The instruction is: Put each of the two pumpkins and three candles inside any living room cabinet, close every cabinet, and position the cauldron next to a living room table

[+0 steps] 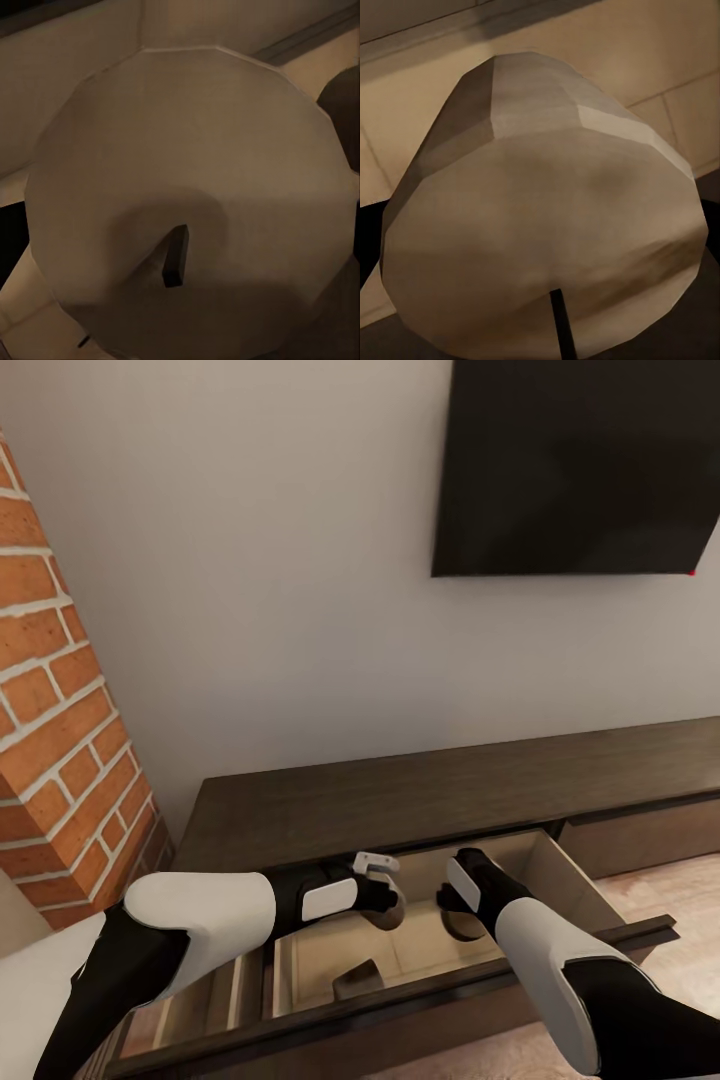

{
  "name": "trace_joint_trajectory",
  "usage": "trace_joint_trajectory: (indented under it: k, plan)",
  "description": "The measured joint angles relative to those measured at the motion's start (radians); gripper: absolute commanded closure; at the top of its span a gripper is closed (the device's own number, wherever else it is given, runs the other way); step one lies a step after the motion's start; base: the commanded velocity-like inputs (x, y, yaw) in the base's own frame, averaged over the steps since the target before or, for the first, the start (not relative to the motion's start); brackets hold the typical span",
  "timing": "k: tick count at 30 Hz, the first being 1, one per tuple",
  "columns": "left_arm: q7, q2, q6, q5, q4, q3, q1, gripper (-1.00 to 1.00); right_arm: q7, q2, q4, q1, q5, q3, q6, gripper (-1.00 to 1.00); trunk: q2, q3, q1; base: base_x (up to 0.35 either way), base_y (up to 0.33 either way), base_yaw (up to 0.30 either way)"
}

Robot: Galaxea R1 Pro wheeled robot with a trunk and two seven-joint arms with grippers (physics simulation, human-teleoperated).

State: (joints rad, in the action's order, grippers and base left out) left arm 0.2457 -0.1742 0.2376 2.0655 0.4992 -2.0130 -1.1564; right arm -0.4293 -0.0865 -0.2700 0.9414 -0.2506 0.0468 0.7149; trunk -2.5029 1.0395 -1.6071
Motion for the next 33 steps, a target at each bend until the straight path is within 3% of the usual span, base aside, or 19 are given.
trace_joint_trajectory:
  k: [8,13,18,33]
  plan:
    - [0.000,0.000,-0.004,0.003,-0.011,0.000,0.000,1.00,0.000,-0.008,0.000,0.000,0.006,0.000,-0.001,1.00,-0.001,0.008,-0.001,0.000,0.000,0.000]
    - [0.000,0.000,0.000,0.004,-0.011,0.000,0.001,1.00,0.000,-0.014,0.000,0.000,0.020,0.000,-0.001,1.00,-0.002,0.027,-0.003,0.000,0.000,0.000]
    - [0.000,0.000,0.001,0.003,-0.010,0.001,0.000,1.00,0.000,-0.016,-0.001,0.000,0.023,0.000,-0.002,1.00,-0.002,0.027,-0.003,0.000,0.000,0.000]
    - [0.001,0.000,-0.003,-0.002,-0.008,0.002,0.000,1.00,0.000,-0.019,-0.001,0.000,0.024,0.000,-0.002,1.00,-0.004,0.066,-0.008,0.000,0.000,0.000]
